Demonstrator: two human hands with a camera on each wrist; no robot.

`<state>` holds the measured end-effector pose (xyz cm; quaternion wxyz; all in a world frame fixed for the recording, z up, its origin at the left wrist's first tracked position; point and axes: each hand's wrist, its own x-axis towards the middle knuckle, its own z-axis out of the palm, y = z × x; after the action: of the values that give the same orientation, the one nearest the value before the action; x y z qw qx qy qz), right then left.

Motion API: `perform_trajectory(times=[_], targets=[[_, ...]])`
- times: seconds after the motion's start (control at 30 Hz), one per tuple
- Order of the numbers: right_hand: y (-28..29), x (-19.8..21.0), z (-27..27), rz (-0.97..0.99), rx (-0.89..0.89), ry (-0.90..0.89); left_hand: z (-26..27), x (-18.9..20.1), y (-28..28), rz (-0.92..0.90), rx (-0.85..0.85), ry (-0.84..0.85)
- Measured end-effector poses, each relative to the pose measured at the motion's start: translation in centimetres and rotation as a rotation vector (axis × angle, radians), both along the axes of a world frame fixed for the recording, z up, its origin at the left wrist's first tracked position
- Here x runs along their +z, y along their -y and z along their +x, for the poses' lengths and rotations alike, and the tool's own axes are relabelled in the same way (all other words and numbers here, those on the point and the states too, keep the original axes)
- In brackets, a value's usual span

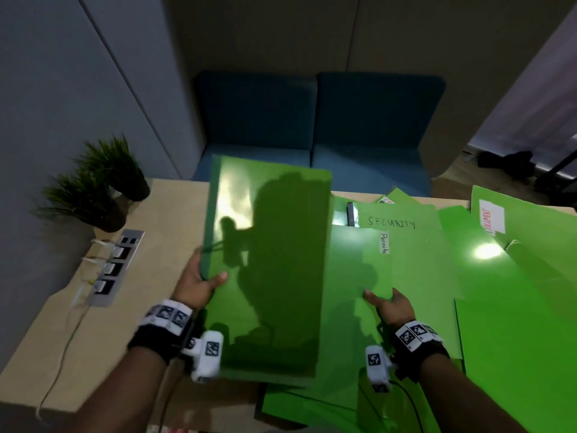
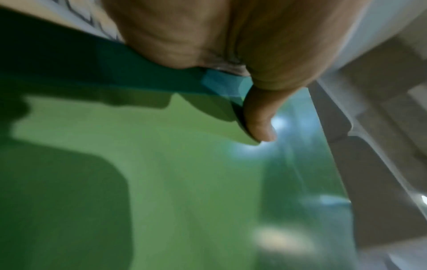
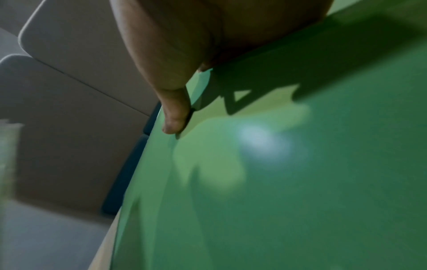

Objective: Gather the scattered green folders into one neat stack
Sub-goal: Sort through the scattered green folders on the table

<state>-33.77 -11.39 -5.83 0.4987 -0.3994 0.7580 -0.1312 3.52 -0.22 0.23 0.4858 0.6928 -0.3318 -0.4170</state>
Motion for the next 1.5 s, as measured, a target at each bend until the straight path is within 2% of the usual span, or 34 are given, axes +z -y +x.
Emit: perform_trajectory(times=[0.1, 0.17, 0.3, 0.37, 0.43, 0.5, 0.57, 0.63, 0.67, 0.77, 0.83, 0.97, 1.07, 1.17, 1.3, 1.5], targets=[[0.0, 0.3, -0.2, 0.014, -0.038, 0.035, -6.3, -3.7, 0.4, 0.114, -0.122, -0.023], [-0.2, 0.4, -0.1, 0.003, -0.092, 0.088, -8.7, -5.0, 0.7, 0.246, -0.162, 0.034], [-1.4, 1.1, 0.4, -0.077, -0.11, 0.21, -10.3, -6.9, 1.2, 0.387, -0.192, 0.151], [-2.2, 1.3, 0.8, -0.086, -0.108, 0.277, -11.0, -8.0, 0.6, 0.451, -0.261, 0.225], [-3.0, 1.1, 1.2, -0.005, -0.203, 0.441, -12.1, -8.6, -0.4, 0.464, -0.285, 0.148], [-3.4, 0.4, 1.3, 0.072, -0.184, 0.551, -12.5, -8.1, -1.1, 0.444, -0.243, 0.034], [-3.3, 0.6, 1.2, 0.07, -0.141, 0.497, -12.1, -7.6, -0.9, 0.412, -0.234, -0.066], [-2.4, 0.8, 0.8, 0.051, -0.2, 0.483, -11.9, -6.2, -0.1, 0.382, -0.268, -0.094], [-1.7, 1.2, 0.4, 0.013, -0.231, 0.48, -12.0, -5.2, 0.4, 0.359, -0.267, -0.083], [1.0, 3.5, -2.5, -0.192, -0.134, 0.359, -12.9, -2.9, 3.0, 0.259, -0.244, 0.003], [2.7, 5.3, -5.8, -0.295, -0.192, 0.384, -14.2, -2.3, 5.3, 0.226, -0.263, 0.099], [4.6, 8.0, -14.4, -0.351, -0.324, 0.269, -19.1, -4.5, 9.6, 0.437, -0.218, 0.187], [4.6, 7.1, -20.6, -0.249, -0.407, 0.113, -23.4, -5.7, 11.5, 0.55, -0.246, 0.312], [3.8, 6.1, -24.4, -0.177, -0.473, 0.137, -26.7, -5.4, 12.6, 0.608, -0.225, 0.38], [3.1, 4.1, -26.2, -0.15, -0.53, 0.147, -29.1, -5.2, 13.6, 0.749, -0.213, 0.516], [2.6, 1.3, -25.6, -0.179, -0.479, 0.137, -29.3, -6.4, 13.8, 0.76, -0.323, 0.718]])
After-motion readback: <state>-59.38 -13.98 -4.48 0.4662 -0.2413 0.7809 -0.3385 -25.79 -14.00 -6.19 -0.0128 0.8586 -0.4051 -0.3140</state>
